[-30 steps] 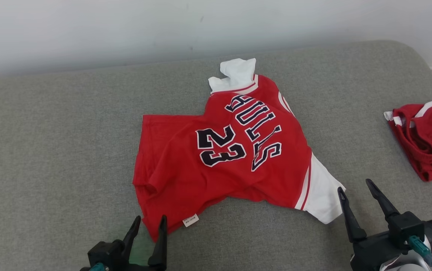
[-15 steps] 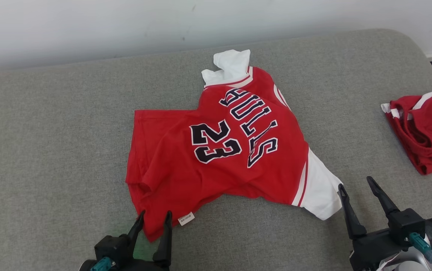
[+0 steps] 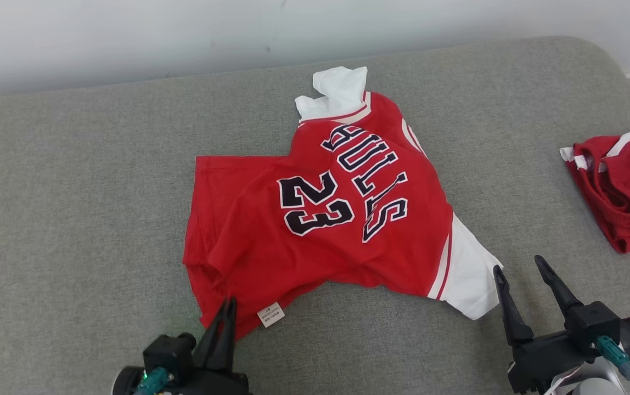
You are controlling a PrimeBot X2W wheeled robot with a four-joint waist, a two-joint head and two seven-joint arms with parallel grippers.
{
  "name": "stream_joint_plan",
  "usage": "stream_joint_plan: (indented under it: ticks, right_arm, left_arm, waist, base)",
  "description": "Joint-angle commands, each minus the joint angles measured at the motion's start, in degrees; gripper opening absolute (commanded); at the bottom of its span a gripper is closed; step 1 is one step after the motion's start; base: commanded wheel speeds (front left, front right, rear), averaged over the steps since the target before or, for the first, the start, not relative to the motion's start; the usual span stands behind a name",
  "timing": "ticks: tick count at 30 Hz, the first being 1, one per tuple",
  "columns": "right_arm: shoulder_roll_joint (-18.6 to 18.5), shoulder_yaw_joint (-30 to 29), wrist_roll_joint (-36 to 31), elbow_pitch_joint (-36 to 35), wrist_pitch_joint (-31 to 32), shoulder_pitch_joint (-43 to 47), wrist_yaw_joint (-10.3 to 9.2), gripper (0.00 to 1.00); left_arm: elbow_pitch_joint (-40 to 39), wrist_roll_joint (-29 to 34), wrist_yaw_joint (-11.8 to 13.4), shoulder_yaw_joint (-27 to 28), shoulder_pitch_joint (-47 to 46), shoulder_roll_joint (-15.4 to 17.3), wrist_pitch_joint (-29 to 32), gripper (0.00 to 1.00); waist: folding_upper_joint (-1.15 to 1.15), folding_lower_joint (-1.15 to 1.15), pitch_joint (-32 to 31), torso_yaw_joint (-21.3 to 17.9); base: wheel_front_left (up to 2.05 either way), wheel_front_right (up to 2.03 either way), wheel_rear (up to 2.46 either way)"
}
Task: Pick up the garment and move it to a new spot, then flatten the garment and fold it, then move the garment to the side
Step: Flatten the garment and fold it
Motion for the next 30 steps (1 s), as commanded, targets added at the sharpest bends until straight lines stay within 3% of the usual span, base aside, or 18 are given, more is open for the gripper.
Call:
stream_joint_plan:
  ticks: [1,8,15,24,25,26,27,30]
  right_arm:
    - [0.3,-0.1,0.7,0.1,0.0,-0.6,-0.15,1.00]
    - [0.7,-0.4,0.9,0.0,0.0,-1.0,-0.15,1.00]
    - [0.6,0.2,1.5,0.0,0.0,-2.4,-0.15,1.00]
    - [0.4,-0.3,2.0,0.5,0.0,-2.9,-0.15,1.00]
    - [0.5,-0.4,1.9,0.6,0.0,-2.7,-0.15,1.00]
    - [0.7,-0.4,1.9,0.8,0.0,-2.5,-0.15,1.00]
    - [0.9,-0.6,1.8,1.0,0.0,-2.2,-0.15,1.00]
    - [1.4,-0.7,1.8,1.7,0.0,-1.7,-0.15,1.00]
  left_arm:
    - [-1.0,0.5,0.2,0.4,-1.1,0.1,-0.2,0.00]
    - [-5.1,2.5,0.8,4.7,-3.0,0.1,-0.2,0.00]
    - [0.6,7.8,0.2,9.8,-9.0,0.8,-0.2,0.00]
    - [6.4,12.2,1.2,15.3,-15.9,4.5,-0.2,0.00]
    - [6.7,12.4,0.9,15.5,-16.2,4.5,-0.2,0.07]
    - [7.1,12.5,0.8,15.6,-15.9,4.1,-0.2,0.62]
    - [7.2,12.5,0.7,15.6,-15.6,3.7,-0.2,1.00]
    - [6.9,11.6,-0.1,15.8,-13.7,2.4,-0.2,1.00]
  waist:
    - [0.00,0.00,0.0,0.0]
    - [0.00,0.00,0.7,0.3]
    - [0.00,0.00,2.4,-0.8]
    - [0.00,0.00,3.5,-2.4]
    - [0.00,0.00,3.4,-2.4]
    - [0.00,0.00,3.2,-2.3]
    - [0.00,0.00,2.9,-2.1]
    - [0.00,0.00,1.8,-1.4]
  base:
    - [0.00,0.00,0.00]
    - [0.00,0.00,0.00]
    - [0.00,0.00,0.00]
    - [0.00,0.00,0.00]
    - [0.00,0.00,0.00]
    - [0.00,0.00,0.00]
    - [0.00,0.00,0.00]
    - [0.00,0.00,0.00]
